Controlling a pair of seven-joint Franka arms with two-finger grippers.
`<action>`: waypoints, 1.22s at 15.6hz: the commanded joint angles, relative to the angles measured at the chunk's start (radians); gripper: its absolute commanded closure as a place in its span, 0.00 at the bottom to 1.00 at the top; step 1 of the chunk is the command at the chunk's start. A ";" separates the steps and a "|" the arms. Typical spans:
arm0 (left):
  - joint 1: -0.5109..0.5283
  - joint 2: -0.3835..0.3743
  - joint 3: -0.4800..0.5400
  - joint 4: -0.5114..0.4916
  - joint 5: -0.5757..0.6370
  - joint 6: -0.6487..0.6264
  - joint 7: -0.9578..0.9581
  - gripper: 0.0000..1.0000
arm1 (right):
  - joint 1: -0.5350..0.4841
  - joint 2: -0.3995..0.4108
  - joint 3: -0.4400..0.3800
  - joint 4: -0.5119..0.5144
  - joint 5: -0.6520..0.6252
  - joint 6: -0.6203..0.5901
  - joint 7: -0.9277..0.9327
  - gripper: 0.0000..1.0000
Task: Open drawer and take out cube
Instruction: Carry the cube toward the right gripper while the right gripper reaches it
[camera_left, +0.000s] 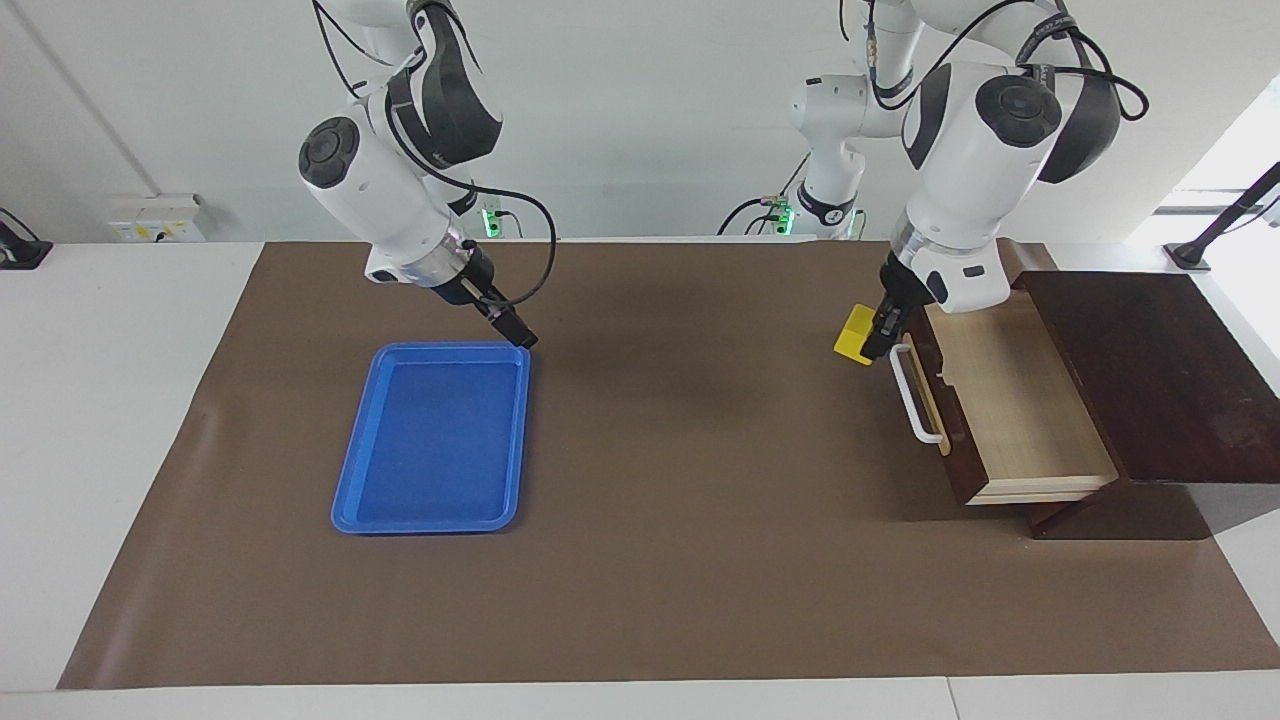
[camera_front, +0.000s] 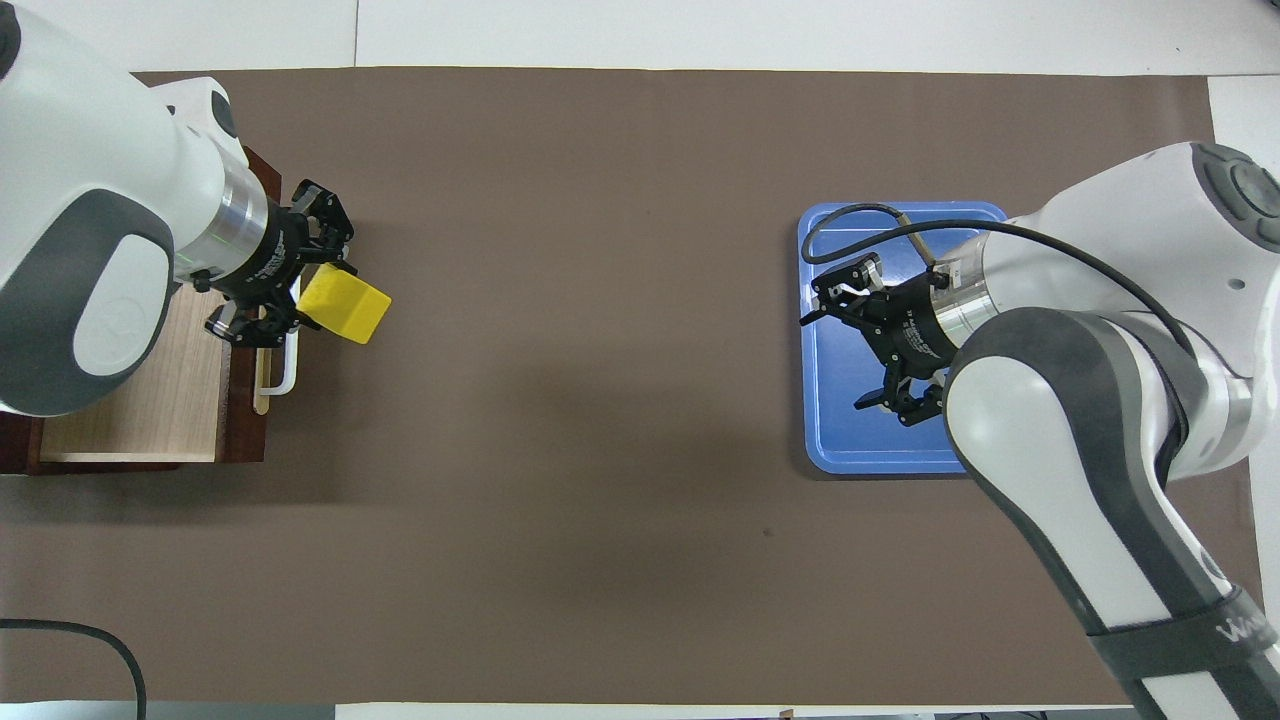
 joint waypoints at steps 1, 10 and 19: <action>-0.052 -0.002 0.014 0.019 -0.061 0.026 -0.419 1.00 | 0.023 0.003 -0.001 -0.026 0.036 0.070 0.086 0.00; -0.368 -0.074 0.014 -0.096 0.022 0.082 -1.066 1.00 | 0.120 0.015 0.001 -0.128 0.140 0.227 0.157 0.00; -0.363 -0.079 0.015 -0.259 0.041 0.293 -1.174 1.00 | 0.120 0.015 0.001 -0.158 0.329 0.119 0.128 0.00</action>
